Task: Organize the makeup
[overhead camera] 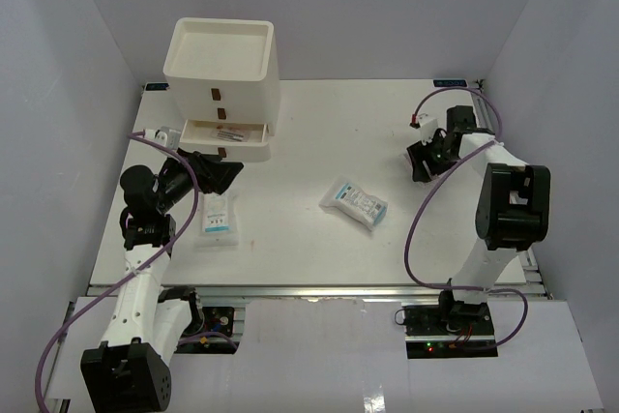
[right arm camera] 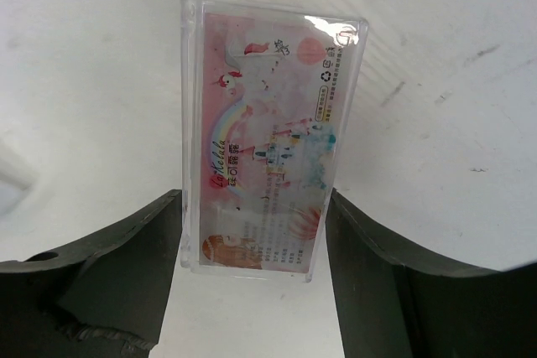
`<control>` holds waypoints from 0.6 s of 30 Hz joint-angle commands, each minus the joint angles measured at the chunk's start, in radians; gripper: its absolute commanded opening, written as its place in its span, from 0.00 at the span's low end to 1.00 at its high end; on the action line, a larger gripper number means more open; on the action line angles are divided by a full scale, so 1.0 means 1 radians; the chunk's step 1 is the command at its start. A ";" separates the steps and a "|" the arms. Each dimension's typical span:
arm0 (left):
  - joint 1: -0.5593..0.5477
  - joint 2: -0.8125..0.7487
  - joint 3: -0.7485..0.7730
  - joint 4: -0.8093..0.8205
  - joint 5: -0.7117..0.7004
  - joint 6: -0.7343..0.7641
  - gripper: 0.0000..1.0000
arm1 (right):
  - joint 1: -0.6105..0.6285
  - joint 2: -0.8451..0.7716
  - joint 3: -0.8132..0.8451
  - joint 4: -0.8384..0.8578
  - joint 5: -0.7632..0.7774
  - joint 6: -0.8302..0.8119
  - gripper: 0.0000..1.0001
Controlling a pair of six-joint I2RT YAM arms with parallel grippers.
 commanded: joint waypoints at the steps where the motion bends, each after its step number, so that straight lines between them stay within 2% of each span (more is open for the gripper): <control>1: -0.009 -0.025 0.002 0.015 0.018 0.004 0.98 | 0.145 -0.217 -0.069 0.002 -0.063 -0.107 0.13; 5: -0.009 -0.088 0.027 -0.053 -0.067 0.027 0.98 | 0.400 -0.298 -0.071 0.039 0.042 -0.154 0.13; 6: -0.009 -0.120 0.033 -0.082 -0.111 0.032 0.98 | 0.494 -0.300 -0.032 0.044 0.085 -0.161 0.13; 9: -0.009 -0.160 0.056 -0.144 -0.172 0.046 0.98 | 0.634 -0.220 0.118 0.016 0.160 -0.163 0.12; 12: -0.009 -0.217 0.087 -0.222 -0.281 0.078 0.98 | 0.798 -0.002 0.440 -0.051 0.254 -0.158 0.11; 14: -0.009 -0.239 0.096 -0.270 -0.328 0.093 0.98 | 0.860 0.122 0.570 -0.055 0.300 -0.151 0.10; 18: -0.009 -0.292 0.108 -0.342 -0.441 0.120 0.98 | 0.944 0.404 0.950 -0.037 0.485 -0.159 0.13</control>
